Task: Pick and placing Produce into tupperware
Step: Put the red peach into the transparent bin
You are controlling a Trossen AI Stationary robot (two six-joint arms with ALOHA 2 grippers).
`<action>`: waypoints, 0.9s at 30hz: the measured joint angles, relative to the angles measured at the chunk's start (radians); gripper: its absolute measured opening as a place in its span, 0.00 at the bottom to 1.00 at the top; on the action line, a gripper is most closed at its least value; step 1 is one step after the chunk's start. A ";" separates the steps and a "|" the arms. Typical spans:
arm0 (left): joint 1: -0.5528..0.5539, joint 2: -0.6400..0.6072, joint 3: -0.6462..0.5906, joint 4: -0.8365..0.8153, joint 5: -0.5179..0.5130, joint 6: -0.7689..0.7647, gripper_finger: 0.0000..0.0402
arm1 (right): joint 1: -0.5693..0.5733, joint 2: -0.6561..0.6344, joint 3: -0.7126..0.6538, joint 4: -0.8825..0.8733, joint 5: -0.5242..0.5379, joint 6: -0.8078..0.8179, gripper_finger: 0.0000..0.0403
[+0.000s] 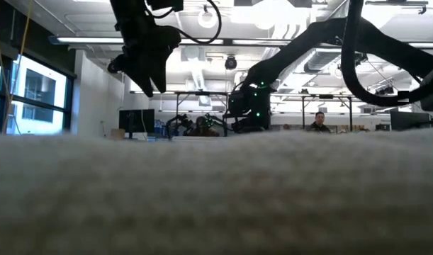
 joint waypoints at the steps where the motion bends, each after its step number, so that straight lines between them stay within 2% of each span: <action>1: 0.000 0.000 0.000 0.000 0.000 0.000 0.61 | 0.000 0.003 0.002 0.000 -0.002 0.006 0.41; 3: 0.000 0.000 0.000 0.000 0.000 0.000 0.61 | 0.003 0.003 0.002 0.000 -0.001 0.023 0.38; 5: 0.000 0.000 0.000 0.001 0.000 0.000 0.61 | 0.006 0.004 0.002 -0.002 -0.001 0.032 0.31; 8: 0.000 0.000 0.000 0.002 0.000 0.000 0.61 | 0.008 0.002 0.002 -0.007 -0.008 0.032 0.11; 10: 0.000 0.000 0.000 0.002 0.000 0.000 0.61 | 0.007 -0.004 0.000 -0.016 -0.027 0.032 0.03; 14: 0.000 0.000 0.000 0.003 0.000 0.000 0.61 | 0.023 -0.041 -0.005 -0.046 -0.061 0.068 0.01; 19: 0.000 0.000 0.000 0.004 -0.017 0.000 0.61 | 0.081 -0.166 -0.003 -0.100 -0.119 0.115 0.00; 25: 0.001 0.000 0.000 0.004 -0.028 0.000 0.61 | 0.233 -0.313 -0.001 -0.122 -0.184 0.190 0.00; 27: 0.001 0.000 0.000 0.004 -0.028 0.000 0.61 | 0.290 -0.334 -0.001 -0.120 -0.176 0.218 0.00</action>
